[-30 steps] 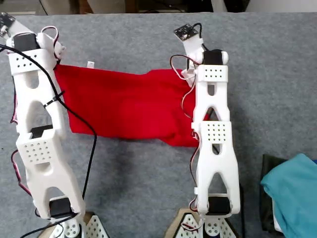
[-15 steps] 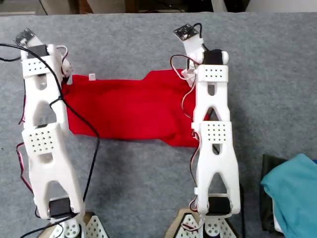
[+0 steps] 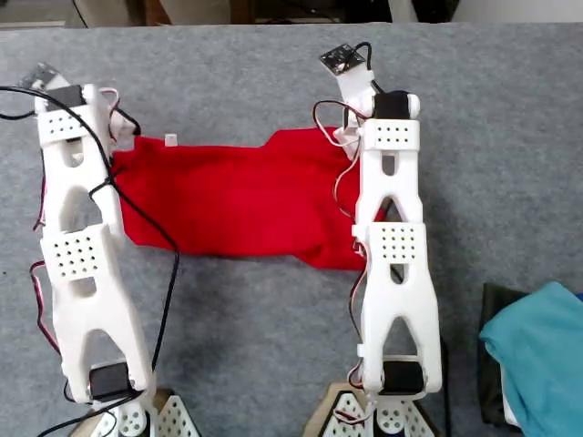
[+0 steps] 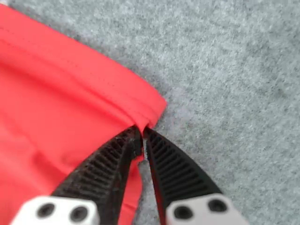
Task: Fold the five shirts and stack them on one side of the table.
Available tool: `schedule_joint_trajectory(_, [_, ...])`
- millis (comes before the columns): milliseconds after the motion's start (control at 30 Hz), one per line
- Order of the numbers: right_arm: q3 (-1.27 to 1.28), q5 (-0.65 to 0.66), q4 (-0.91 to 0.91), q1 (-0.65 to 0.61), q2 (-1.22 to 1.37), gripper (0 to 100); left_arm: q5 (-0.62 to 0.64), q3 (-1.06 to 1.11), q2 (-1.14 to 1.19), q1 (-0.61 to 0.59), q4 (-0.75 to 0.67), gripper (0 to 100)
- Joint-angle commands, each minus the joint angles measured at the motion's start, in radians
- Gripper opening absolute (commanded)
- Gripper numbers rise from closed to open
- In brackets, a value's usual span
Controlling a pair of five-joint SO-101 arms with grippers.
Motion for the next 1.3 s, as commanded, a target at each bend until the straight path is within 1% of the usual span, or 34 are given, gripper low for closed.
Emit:
schedule_joint_trajectory(0, [-0.028,0.003,-0.012,0.004,-0.004,0.5,0.006,-0.109,-0.013,0.003,0.025,26])
schedule_joint_trajectory(200, [-0.027,0.003,-0.014,0.004,-0.004,0.5,0.006,-0.075,-0.012,0.026,0.02,26])
schedule_joint_trajectory(433, [-0.027,0.003,-0.014,0.004,-0.004,0.5,0.006,0.055,-0.012,0.026,-0.091,26])
schedule_joint_trajectory(700, [-0.027,0.003,-0.014,0.004,-0.004,0.5,0.012,0.092,0.005,0.028,-0.123,26])
schedule_joint_trajectory(767, [-0.027,0.003,-0.014,0.004,-0.004,0.5,0.014,0.083,0.035,0.028,-0.138,24])
schedule_joint_trajectory(867, [-0.027,0.003,-0.014,0.004,-0.004,0.5,0.008,0.083,0.064,0.031,-0.166,17])
schedule_joint_trajectory(933, [-0.027,0.003,-0.014,0.004,-0.004,0.5,0.008,0.069,0.065,0.031,-0.163,14])
schedule_joint_trajectory(1267, [-0.027,0.003,-0.015,0.004,-0.004,0.5,0.014,0.034,0.074,0.026,-0.138,13])
